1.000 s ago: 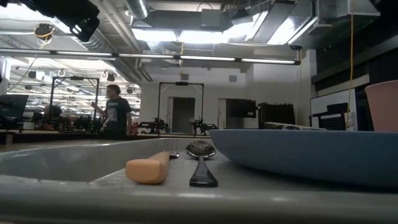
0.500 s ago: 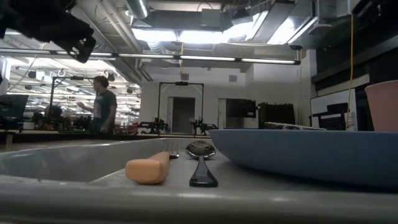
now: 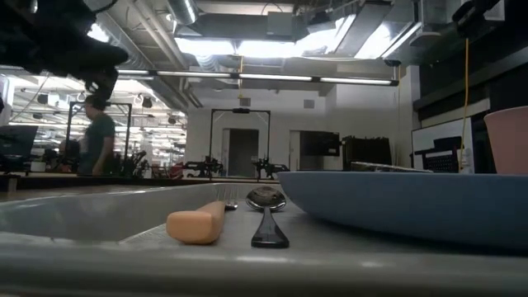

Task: Pick and place plate/cup/fork/spoon on tray
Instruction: Adjust the blue plate on the gray tray

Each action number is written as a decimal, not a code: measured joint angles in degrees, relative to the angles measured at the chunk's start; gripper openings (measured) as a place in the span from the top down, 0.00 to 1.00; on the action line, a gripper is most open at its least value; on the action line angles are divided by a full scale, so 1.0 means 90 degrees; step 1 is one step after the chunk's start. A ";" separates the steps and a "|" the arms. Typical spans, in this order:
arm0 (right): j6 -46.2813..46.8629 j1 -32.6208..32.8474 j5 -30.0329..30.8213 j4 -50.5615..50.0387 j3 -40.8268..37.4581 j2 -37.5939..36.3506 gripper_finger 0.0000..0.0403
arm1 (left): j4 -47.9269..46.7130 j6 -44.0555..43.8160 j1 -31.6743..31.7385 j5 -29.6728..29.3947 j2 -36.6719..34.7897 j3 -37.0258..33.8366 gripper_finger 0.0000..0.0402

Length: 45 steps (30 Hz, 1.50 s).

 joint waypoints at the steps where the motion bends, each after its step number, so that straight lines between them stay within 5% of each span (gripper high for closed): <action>1: 0.0001 -0.0002 -0.0002 0.0000 -0.0006 0.0000 0.71 | -0.0010 -0.0097 0.0028 0.0000 -0.0078 -0.0078 0.98; 20: -0.0544 0.0000 -0.0022 -0.0717 -0.0009 -0.0002 0.71 | -0.0210 -0.0295 0.0050 -0.0174 -0.0512 -0.0398 0.94; 32: 0.0274 -0.0004 0.0327 -0.0175 -0.0007 0.0056 0.71 | -0.0248 -0.0463 0.0046 -0.0078 -0.0512 -0.0398 0.95; 36: 0.0783 0.0027 -0.0693 0.0887 -0.0053 0.0677 0.71 | -0.0246 -0.0463 0.0046 -0.0075 -0.0513 -0.0398 0.96; 42: 0.0924 0.0217 -0.2313 0.3730 -0.0103 0.2774 0.71 | -0.0246 -0.0465 0.0046 -0.0075 -0.0512 -0.0398 0.98; 45: 0.1591 0.0307 -0.2671 0.3321 0.0026 0.3747 0.71 | -0.0246 -0.0463 0.0046 -0.0075 -0.0512 -0.0398 0.99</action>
